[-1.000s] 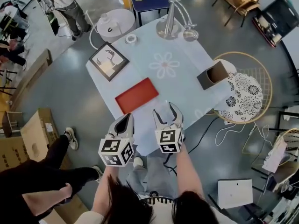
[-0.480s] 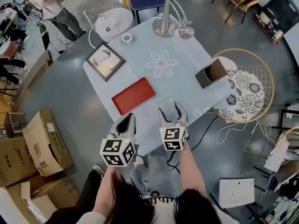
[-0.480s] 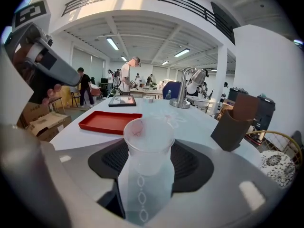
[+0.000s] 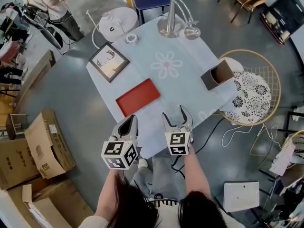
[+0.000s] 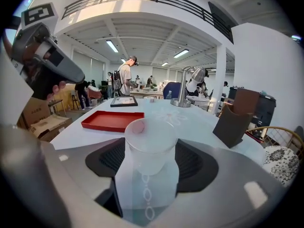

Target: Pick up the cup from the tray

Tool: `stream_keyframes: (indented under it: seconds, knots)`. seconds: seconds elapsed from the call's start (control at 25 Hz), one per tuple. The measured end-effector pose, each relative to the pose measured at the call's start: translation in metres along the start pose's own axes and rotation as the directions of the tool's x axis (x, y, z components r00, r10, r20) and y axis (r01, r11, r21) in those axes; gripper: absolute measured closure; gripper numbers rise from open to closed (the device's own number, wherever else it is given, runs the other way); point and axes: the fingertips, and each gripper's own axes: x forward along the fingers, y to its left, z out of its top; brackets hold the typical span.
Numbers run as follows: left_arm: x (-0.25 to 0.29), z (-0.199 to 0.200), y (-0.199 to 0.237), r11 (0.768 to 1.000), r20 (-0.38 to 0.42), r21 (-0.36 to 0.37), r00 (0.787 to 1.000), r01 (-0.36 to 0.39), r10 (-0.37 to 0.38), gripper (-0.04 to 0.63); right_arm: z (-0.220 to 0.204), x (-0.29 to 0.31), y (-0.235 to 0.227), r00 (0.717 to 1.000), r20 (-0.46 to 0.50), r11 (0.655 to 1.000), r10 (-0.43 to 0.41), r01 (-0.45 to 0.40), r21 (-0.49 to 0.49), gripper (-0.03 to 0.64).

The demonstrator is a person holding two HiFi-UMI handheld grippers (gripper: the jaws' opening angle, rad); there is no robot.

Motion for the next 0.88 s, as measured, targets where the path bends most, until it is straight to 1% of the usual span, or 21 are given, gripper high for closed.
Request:
stream_keyframes:
  seconds: [0.08, 0.16, 0.28, 0.4, 0.48, 0.72, 0.8, 0.88]
  knots:
    - [0.0, 0.002, -0.003, 1.0, -0.001, 0.001, 1.0, 0.008, -0.008, 0.595, 0.001, -0.002, -0.001, 1.0, 0.016, 1.0, -0.001, 0.001, 0.015, 0.236]
    - [0.0, 0.003, -0.005, 1.0, -0.002, 0.006, 1.0, 0.016, -0.016, 0.595, 0.005, -0.005, -0.002, 1.0, 0.029, 0.999, -0.003, 0.002, 0.039, 0.224]
    - [-0.003, 0.004, -0.004, 1.0, 0.0, 0.012, 1.0, 0.022, -0.022, 0.595, 0.016, -0.013, -0.004, 0.998, 0.061, 0.998, -0.03, 0.027, 0.056, 0.224]
    - [-0.008, 0.005, -0.003, 0.999, 0.001, -0.003, 0.999, 0.034, -0.034, 0.595, 0.024, -0.023, -0.003, 0.995, 0.095, 0.994, -0.036, 0.026, 0.103, 0.214]
    - [-0.013, 0.007, -0.004, 0.999, 0.006, -0.015, 0.999, 0.046, -0.046, 0.595, 0.026, -0.029, -0.001, 0.994, 0.099, 0.992, -0.049, 0.036, 0.124, 0.209]
    - [-0.037, 0.015, -0.007, 0.998, 0.036, -0.015, 0.997, 0.064, -0.064, 0.595, 0.047, -0.056, 0.002, 0.983, 0.134, 0.988, -0.126, 0.113, 0.101, 0.21]
    - [-0.046, 0.02, -0.009, 0.997, 0.054, -0.021, 0.996, 0.068, -0.067, 0.595, 0.058, -0.066, 0.002, 0.978, 0.154, 0.987, -0.14, 0.126, 0.099, 0.21]
    - [-0.055, 0.026, -0.012, 0.997, 0.073, -0.016, 0.994, 0.077, -0.076, 0.595, 0.067, -0.076, 0.002, 0.975, 0.173, 0.985, -0.142, 0.123, 0.118, 0.214]
